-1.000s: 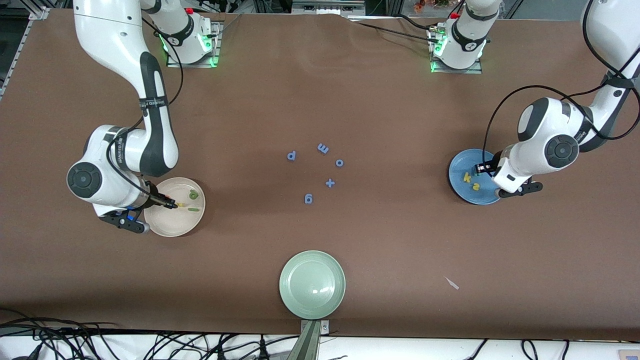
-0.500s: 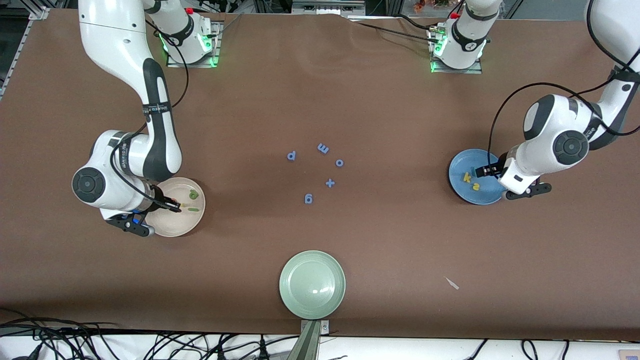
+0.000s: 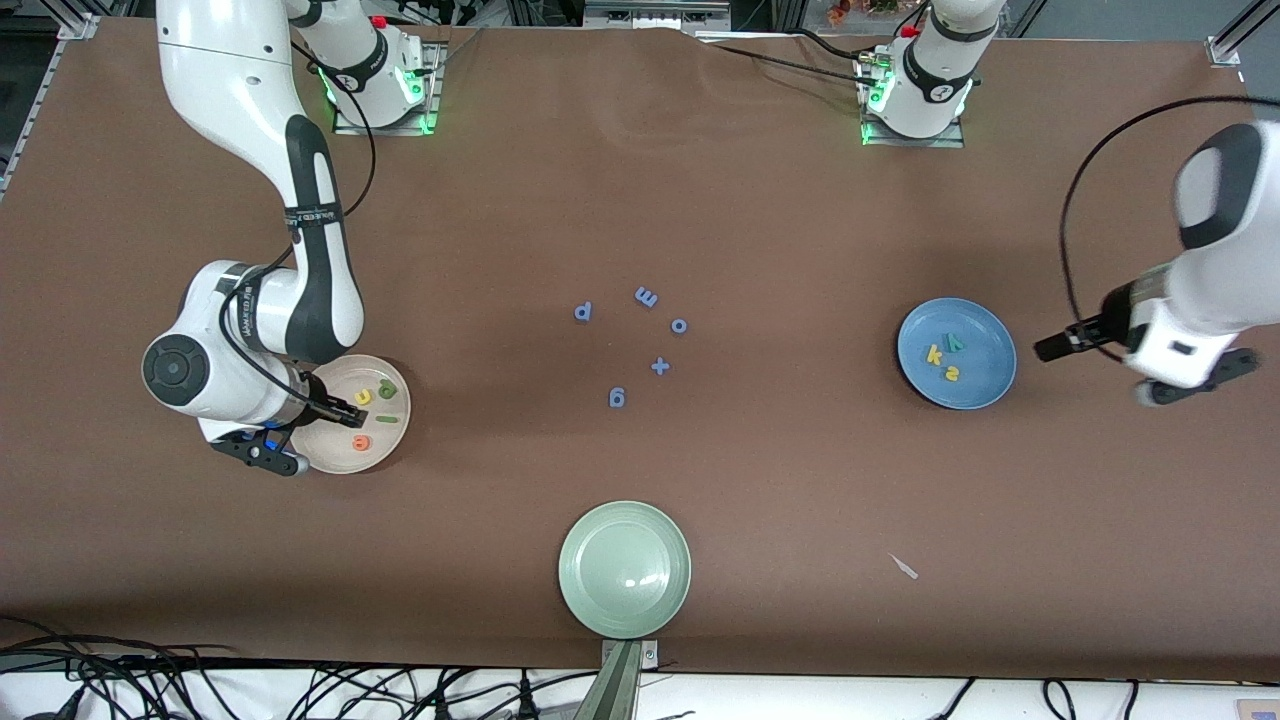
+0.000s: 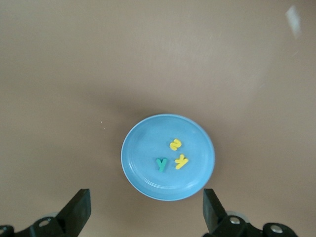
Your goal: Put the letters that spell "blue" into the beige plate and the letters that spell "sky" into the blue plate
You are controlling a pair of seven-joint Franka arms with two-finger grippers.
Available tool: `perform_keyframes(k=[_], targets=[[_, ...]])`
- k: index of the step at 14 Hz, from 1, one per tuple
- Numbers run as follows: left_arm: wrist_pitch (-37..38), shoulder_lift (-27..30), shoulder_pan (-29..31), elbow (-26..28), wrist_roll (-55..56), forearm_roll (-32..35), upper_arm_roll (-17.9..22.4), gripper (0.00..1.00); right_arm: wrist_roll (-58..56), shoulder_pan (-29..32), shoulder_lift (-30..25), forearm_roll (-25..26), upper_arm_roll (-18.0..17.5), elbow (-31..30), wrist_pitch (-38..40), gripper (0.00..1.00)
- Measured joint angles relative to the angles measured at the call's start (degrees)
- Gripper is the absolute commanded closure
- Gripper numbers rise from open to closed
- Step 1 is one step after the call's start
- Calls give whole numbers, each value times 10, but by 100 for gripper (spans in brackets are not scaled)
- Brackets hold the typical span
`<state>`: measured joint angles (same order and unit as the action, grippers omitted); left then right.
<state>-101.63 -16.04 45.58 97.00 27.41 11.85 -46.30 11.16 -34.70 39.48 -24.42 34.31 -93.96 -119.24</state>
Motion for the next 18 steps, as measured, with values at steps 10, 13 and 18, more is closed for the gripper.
perform_keyframes(k=[10, 13, 18], targets=[[104, 0, -54, -122, -41, -15, 89, 0, -2, -7, -99, 80, 14, 76, 170, 0], [155, 6, -191, -166, -70, -57, 228, 0, -9, -8, -177, 139, 14, 92, 249, 0], [187, 55, -299, -181, -102, -103, 323, 0, -68, 4, -225, 179, -15, 149, 342, 0]])
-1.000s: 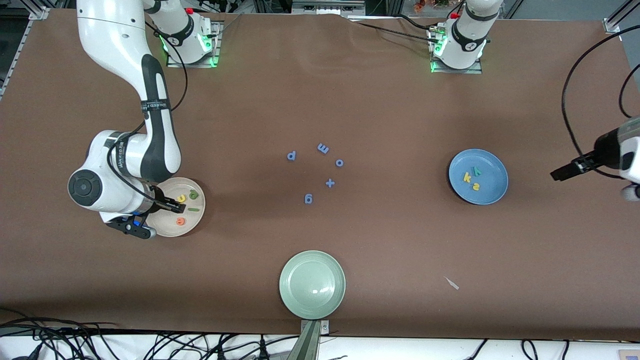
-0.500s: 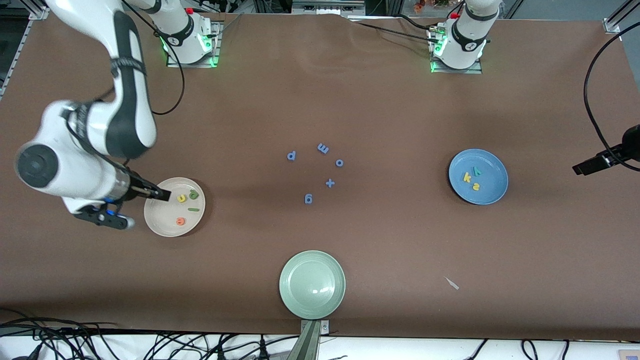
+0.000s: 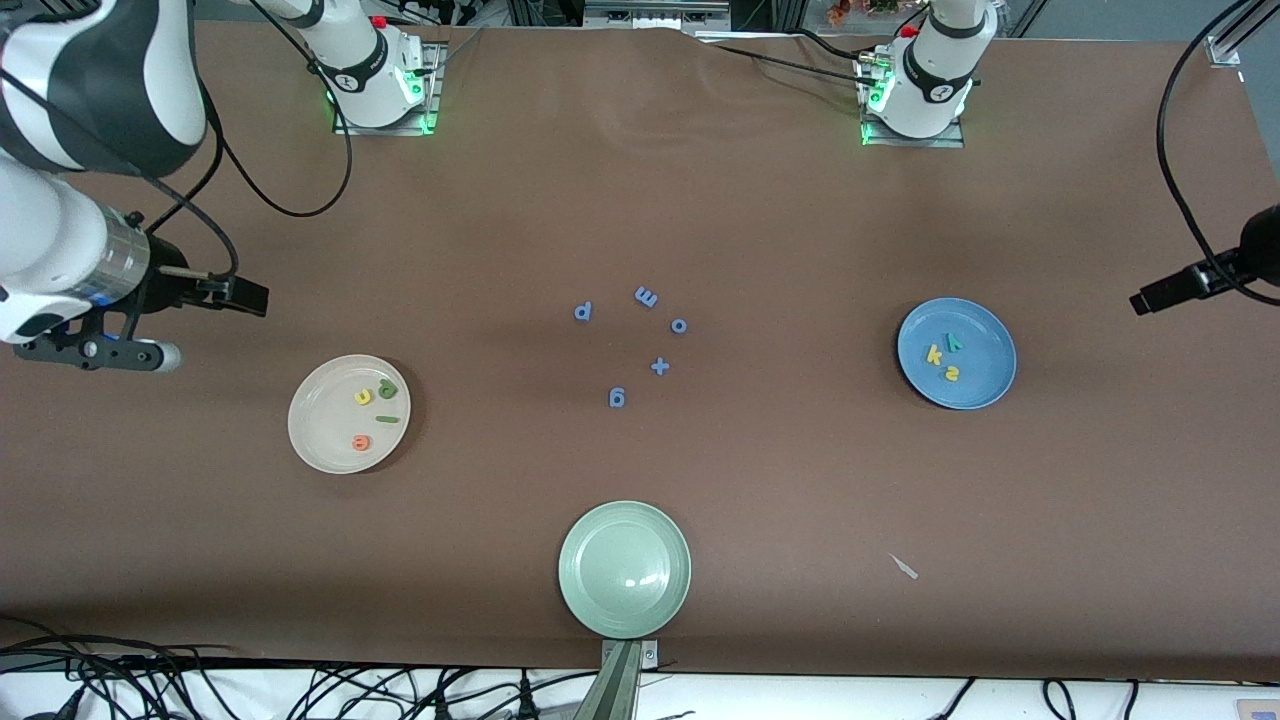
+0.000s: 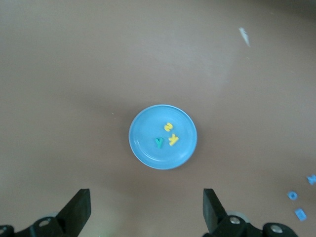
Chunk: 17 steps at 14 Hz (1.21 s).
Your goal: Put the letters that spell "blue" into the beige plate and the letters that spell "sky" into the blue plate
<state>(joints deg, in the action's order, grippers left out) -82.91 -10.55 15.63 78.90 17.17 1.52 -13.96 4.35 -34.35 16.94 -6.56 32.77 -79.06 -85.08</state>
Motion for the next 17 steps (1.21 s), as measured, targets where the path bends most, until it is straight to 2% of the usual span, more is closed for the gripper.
perform_keyframes(k=[1, 4, 5, 6, 12, 15, 17], targets=[[1, 10, -22, 4, -2, -1, 15, 0, -1, 30, -17, 18, -45, 1, 5, 0], [3, 33, -123, 9, -3, -2, 101, 0, -1, 177, -74, 80, -229, -4, 15, 0], [4, 38, -150, 11, -3, -2, 126, 0, -2, 221, -90, 84, -272, -11, 16, 0], [4, 44, -162, 15, -4, -2, 138, 0, -3, 245, -103, 84, -292, -20, 16, 0], [10, 112, -181, 93, -33, -3, 147, 0, -5, 270, -121, 83, -302, -79, -5, 0], [11, 117, -144, 97, -63, -46, 135, 0, -5, 274, -124, 83, -302, -79, -10, 0], [11, 116, -136, 97, -73, -50, 129, 0, -5, 274, -124, 83, -302, -79, -17, 0]])
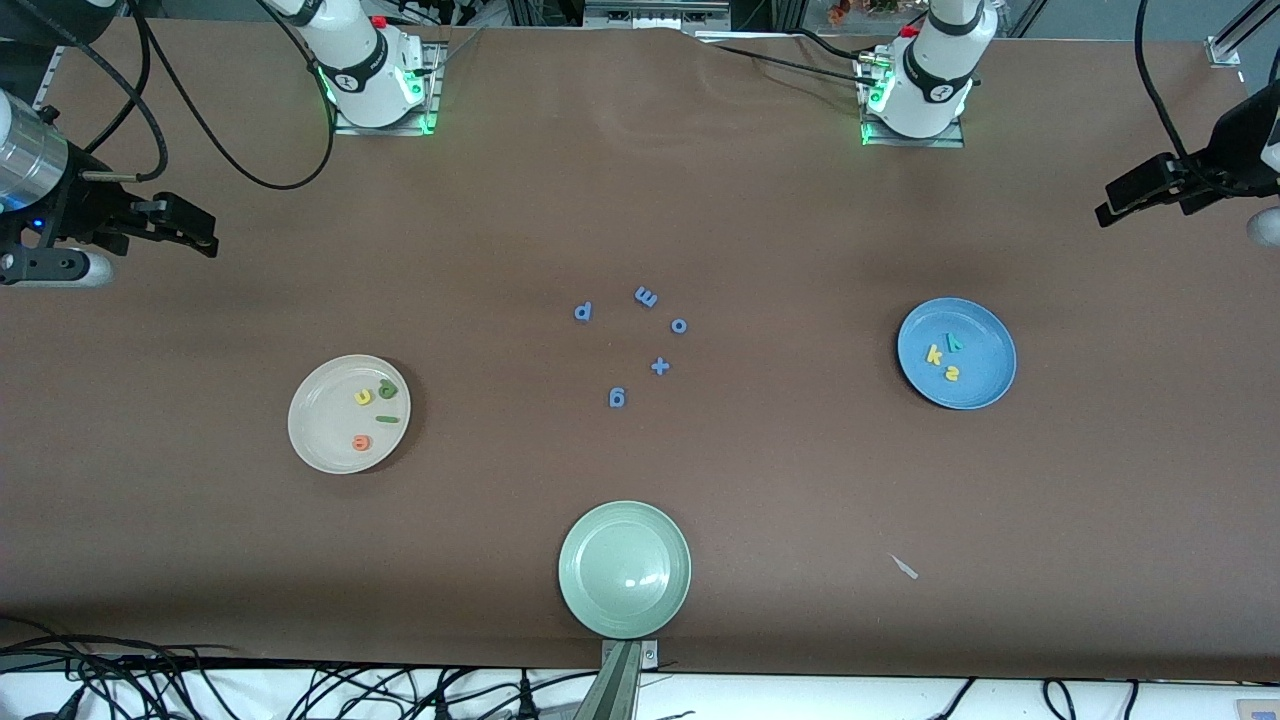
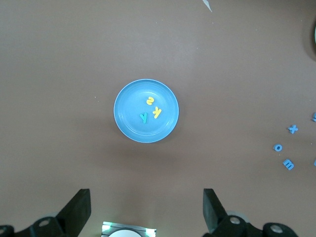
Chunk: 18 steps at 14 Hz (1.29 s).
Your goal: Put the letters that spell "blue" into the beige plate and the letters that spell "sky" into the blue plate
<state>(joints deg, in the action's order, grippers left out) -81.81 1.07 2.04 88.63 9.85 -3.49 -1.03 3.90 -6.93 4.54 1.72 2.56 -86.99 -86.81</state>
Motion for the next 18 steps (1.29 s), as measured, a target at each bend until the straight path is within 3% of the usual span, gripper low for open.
perform_keyframes(k=[14, 18], targets=[[-18, -16, -3, 0, -2, 26, -14, 0, 7, 2, 5, 0, 5, 19, -17, 0], [-22, -18, -4, 0, -43, 26, -14, 0, 7, 1, 22, 0, 5, 19, -64, 0]])
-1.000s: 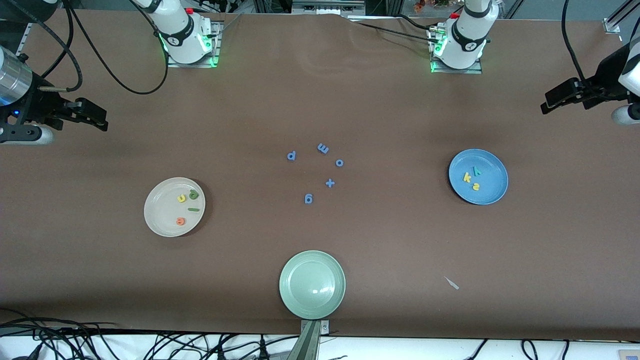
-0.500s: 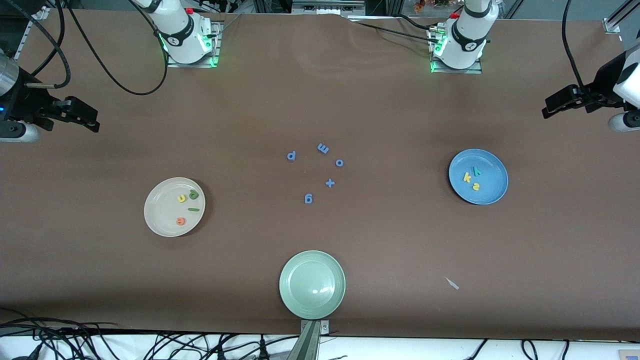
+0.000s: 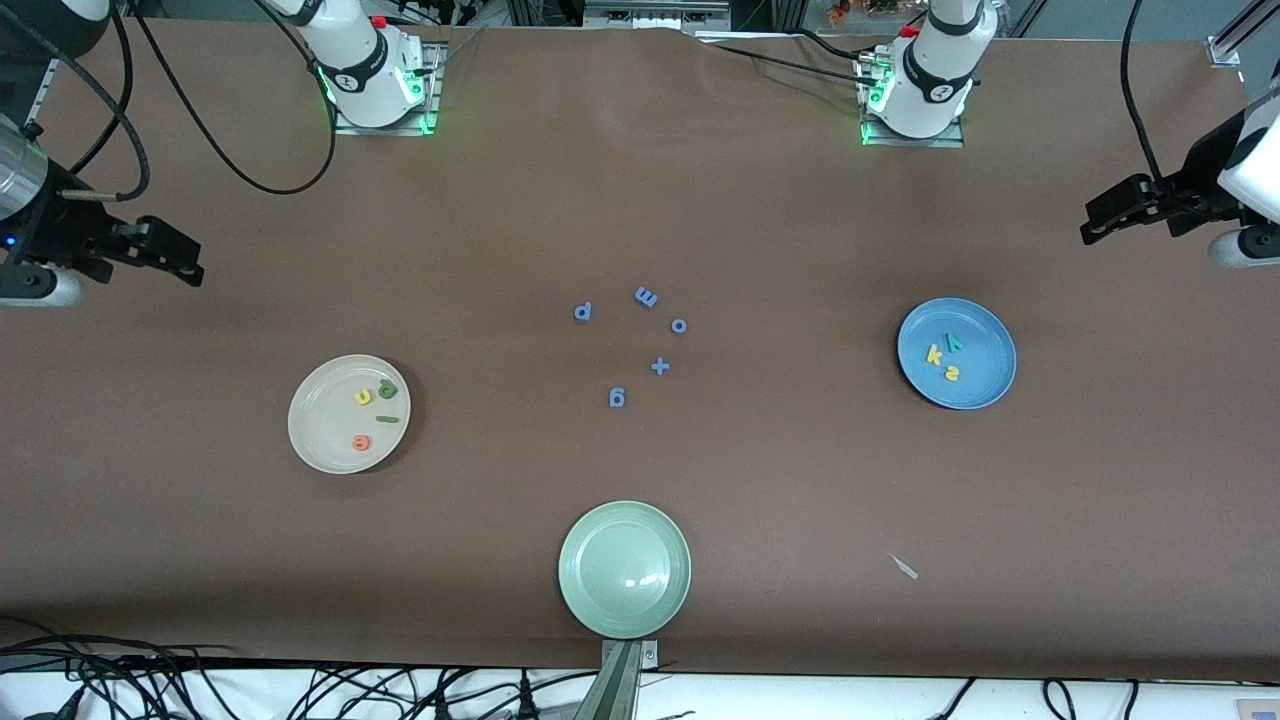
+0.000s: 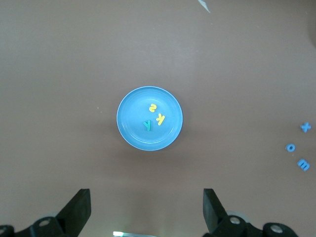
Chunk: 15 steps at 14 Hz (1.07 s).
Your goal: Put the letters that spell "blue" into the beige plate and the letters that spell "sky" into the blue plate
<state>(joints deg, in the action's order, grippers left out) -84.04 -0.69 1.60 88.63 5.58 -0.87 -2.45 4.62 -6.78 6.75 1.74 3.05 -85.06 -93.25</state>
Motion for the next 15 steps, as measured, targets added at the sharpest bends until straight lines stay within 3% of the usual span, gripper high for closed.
perform_keyframes(k=[4, 15], targets=[[0, -4, 4, 0, -49, 0, 1, 0, 0, 0, 11, 0, 0, 0, -8, 0], [-29, -10, 9, 1, -52, 0, 3, 0, -1, 1, 12, 0, 1, 8, 0, 0]])
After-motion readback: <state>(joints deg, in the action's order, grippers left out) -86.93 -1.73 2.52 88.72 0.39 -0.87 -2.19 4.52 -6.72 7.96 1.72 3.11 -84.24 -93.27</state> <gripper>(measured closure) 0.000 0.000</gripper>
